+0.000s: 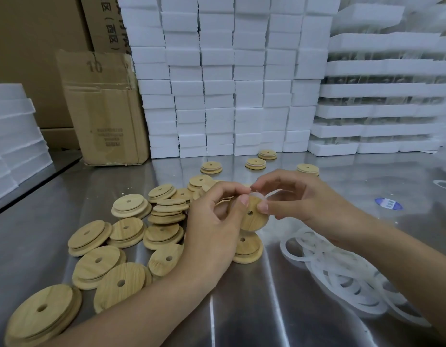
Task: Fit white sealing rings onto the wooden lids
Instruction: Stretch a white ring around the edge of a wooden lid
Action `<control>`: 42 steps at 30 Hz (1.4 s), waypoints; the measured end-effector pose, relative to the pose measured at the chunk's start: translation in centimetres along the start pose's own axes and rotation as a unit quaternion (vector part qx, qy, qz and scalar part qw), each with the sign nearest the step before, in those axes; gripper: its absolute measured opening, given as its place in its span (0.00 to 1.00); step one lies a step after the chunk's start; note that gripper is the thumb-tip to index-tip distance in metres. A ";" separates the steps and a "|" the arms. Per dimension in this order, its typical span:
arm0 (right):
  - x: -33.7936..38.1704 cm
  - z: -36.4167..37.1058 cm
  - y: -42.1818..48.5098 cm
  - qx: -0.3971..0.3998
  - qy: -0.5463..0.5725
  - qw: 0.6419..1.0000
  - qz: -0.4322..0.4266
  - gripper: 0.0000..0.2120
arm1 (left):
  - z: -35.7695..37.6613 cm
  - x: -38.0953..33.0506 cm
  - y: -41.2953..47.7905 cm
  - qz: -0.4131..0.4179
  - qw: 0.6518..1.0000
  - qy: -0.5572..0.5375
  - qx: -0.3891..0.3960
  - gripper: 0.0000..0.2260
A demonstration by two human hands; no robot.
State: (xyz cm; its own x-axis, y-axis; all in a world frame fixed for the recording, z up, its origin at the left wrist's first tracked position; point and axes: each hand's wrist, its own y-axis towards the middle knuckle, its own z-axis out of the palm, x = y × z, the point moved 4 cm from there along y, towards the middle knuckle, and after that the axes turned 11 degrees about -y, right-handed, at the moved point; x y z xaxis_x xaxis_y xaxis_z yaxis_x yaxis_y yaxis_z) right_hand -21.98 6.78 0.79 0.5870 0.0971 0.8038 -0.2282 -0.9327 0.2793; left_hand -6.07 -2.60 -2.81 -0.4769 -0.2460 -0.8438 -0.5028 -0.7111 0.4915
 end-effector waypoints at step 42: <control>-7.4 -6.4 -0.2 -0.072 -0.134 0.969 0.194 0.31 | 0.1 -1.1 -0.2 -0.012 0.998 0.035 -0.050 0.11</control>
State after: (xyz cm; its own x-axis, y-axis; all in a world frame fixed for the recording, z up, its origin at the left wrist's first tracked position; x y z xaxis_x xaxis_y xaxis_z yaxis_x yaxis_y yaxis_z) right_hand -31.23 8.47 -1.81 0.6107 -0.3632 0.7036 -0.5666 -0.8212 0.0679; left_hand -5.51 -2.10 -2.02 -0.4130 -0.2710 -0.8695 -0.4365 -0.7790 0.4501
